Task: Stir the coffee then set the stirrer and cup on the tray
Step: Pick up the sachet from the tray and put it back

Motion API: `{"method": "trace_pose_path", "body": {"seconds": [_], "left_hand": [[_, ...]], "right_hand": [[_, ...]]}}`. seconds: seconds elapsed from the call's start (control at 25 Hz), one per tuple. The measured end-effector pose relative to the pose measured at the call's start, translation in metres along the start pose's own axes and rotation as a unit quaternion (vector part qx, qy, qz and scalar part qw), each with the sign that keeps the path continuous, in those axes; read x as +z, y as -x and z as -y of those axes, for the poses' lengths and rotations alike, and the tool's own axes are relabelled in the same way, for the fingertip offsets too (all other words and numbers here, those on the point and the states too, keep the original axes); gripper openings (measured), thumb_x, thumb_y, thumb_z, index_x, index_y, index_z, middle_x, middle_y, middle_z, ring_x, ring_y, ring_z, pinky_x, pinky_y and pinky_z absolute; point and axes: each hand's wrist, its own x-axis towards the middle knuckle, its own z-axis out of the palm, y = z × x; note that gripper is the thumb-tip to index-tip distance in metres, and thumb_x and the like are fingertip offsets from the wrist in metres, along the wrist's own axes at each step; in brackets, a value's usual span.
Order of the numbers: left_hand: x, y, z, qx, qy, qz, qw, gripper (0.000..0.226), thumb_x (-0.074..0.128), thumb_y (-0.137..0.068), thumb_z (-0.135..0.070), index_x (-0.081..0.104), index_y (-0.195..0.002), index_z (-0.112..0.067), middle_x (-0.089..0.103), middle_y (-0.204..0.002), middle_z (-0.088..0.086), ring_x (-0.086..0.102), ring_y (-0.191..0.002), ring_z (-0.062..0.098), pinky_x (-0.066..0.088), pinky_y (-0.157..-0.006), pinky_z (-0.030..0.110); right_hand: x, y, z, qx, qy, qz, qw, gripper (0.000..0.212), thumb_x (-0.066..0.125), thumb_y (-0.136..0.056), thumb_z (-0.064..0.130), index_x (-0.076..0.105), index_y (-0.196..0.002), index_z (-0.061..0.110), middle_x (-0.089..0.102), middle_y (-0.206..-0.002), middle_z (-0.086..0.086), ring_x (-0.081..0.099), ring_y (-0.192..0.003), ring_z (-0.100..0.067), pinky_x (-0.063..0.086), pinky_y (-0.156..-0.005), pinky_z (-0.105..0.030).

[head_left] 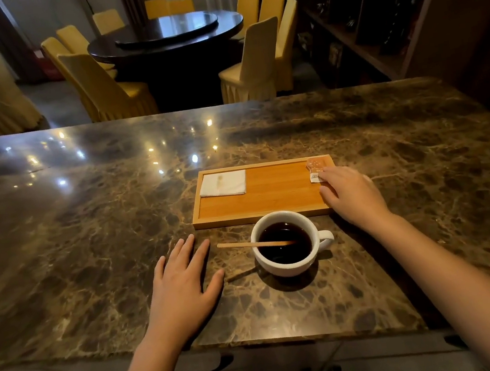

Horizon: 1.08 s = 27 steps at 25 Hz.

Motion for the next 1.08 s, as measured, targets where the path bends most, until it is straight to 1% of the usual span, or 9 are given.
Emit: {"method": "trace_pose_path", "body": {"seconds": [0.12, 0.2, 0.28, 0.36, 0.48, 0.64, 0.84, 1.0, 1.08], "left_hand": [[0.001, 0.0, 0.001, 0.0, 0.003, -0.001, 1.0, 0.068, 0.025, -0.079, -0.061, 0.028, -0.138, -0.028, 0.025, -0.149, 0.004, 0.012, -0.137, 0.016, 0.008, -0.111, 0.045], [0.001, 0.0, 0.001, -0.002, 0.002, -0.005, 1.0, 0.068, 0.025, -0.079, -0.061, 0.028, -0.138, -0.028, 0.024, -0.149, 0.004, 0.012, -0.137, 0.015, 0.008, -0.111, 0.044], [0.001, 0.0, 0.001, -0.001, 0.0, -0.007, 1.0, 0.068, 0.025, -0.079, -0.061, 0.028, -0.138, -0.029, 0.024, -0.149, 0.004, 0.012, -0.136, 0.015, 0.007, -0.111, 0.044], [0.001, 0.0, 0.001, -0.001, 0.001, -0.008, 1.0, 0.068, 0.025, -0.079, -0.062, 0.028, -0.138, -0.029, 0.024, -0.149, 0.003, 0.011, -0.136, 0.014, 0.007, -0.111, 0.044], [0.001, 0.001, 0.0, 0.0, 0.0, -0.011, 1.0, 0.067, 0.024, -0.079, -0.062, 0.027, -0.138, -0.029, 0.023, -0.149, 0.003, 0.008, -0.134, 0.01, 0.006, -0.111, 0.043], [0.001, 0.001, 0.0, 0.0, -0.002, -0.01, 1.0, 0.068, 0.023, -0.079, -0.062, 0.027, -0.138, -0.029, 0.022, -0.15, 0.003, 0.007, -0.135, 0.01, 0.006, -0.111, 0.043], [0.002, 0.001, 0.001, 0.003, -0.001, -0.012, 1.0, 0.068, 0.023, -0.079, -0.062, 0.027, -0.138, -0.028, 0.023, -0.149, 0.003, 0.008, -0.135, 0.011, 0.007, -0.111, 0.044], [0.002, 0.001, 0.002, 0.005, -0.002, -0.01, 1.0, 0.068, 0.024, -0.079, -0.062, 0.028, -0.138, -0.027, 0.024, -0.149, 0.004, 0.011, -0.136, 0.014, 0.007, -0.111, 0.044], [0.002, 0.001, 0.002, 0.005, -0.003, -0.01, 1.0, 0.069, 0.024, -0.079, -0.062, 0.028, -0.138, -0.027, 0.024, -0.149, 0.005, 0.012, -0.136, 0.015, 0.007, -0.11, 0.044]], "right_hand": [[0.001, 0.005, -0.003, -0.014, -0.008, -0.051, 0.999, 0.018, 0.055, -0.089, 0.022, 0.065, -0.104, 0.016, 0.066, -0.113, -0.004, 0.055, -0.109, -0.022, 0.039, -0.095, -0.043], [0.0, 0.001, -0.004, 0.001, -0.02, -0.073, 0.997, 0.01, 0.059, -0.087, 0.022, 0.066, -0.09, 0.016, 0.068, -0.1, -0.004, 0.057, -0.099, -0.023, 0.038, -0.092, -0.043], [-0.001, -0.007, -0.005, 0.036, -0.034, -0.074, 0.996, 0.01, 0.063, -0.084, 0.025, 0.064, -0.087, 0.015, 0.067, -0.096, -0.006, 0.056, -0.097, -0.024, 0.038, -0.091, -0.043], [0.0, -0.013, -0.006, 0.071, -0.044, -0.065, 0.994, 0.023, 0.066, -0.082, 0.028, 0.062, -0.101, 0.015, 0.062, -0.107, -0.009, 0.051, -0.107, -0.027, 0.037, -0.094, -0.043], [-0.001, -0.017, -0.01, 0.12, -0.061, -0.01, 0.991, 0.055, 0.066, -0.082, 0.032, 0.046, -0.13, 0.015, 0.046, -0.132, -0.014, 0.036, -0.124, -0.031, 0.033, -0.102, -0.047], [-0.001, -0.022, -0.018, 0.15, -0.087, 0.043, 0.984, 0.057, 0.063, -0.084, 0.037, 0.043, -0.133, 0.016, 0.038, -0.141, -0.014, 0.03, -0.129, -0.032, 0.03, -0.105, -0.048], [-0.001, -0.024, -0.021, 0.156, -0.119, 0.043, 0.98, 0.047, 0.068, -0.081, 0.032, 0.055, -0.122, 0.013, 0.043, -0.136, -0.014, 0.033, -0.127, -0.031, 0.032, -0.103, -0.045], [0.001, -0.016, -0.023, 0.169, -0.176, -0.021, 0.97, 0.031, 0.071, -0.078, 0.028, 0.066, -0.103, 0.011, 0.054, -0.122, -0.01, 0.04, -0.12, -0.029, 0.037, -0.096, -0.041], [-0.003, -0.01, -0.022, 0.181, -0.251, -0.052, 0.95, 0.016, 0.068, -0.08, 0.025, 0.067, -0.094, 0.016, 0.061, -0.111, -0.007, 0.051, -0.11, -0.027, 0.046, -0.089, -0.041]]}}
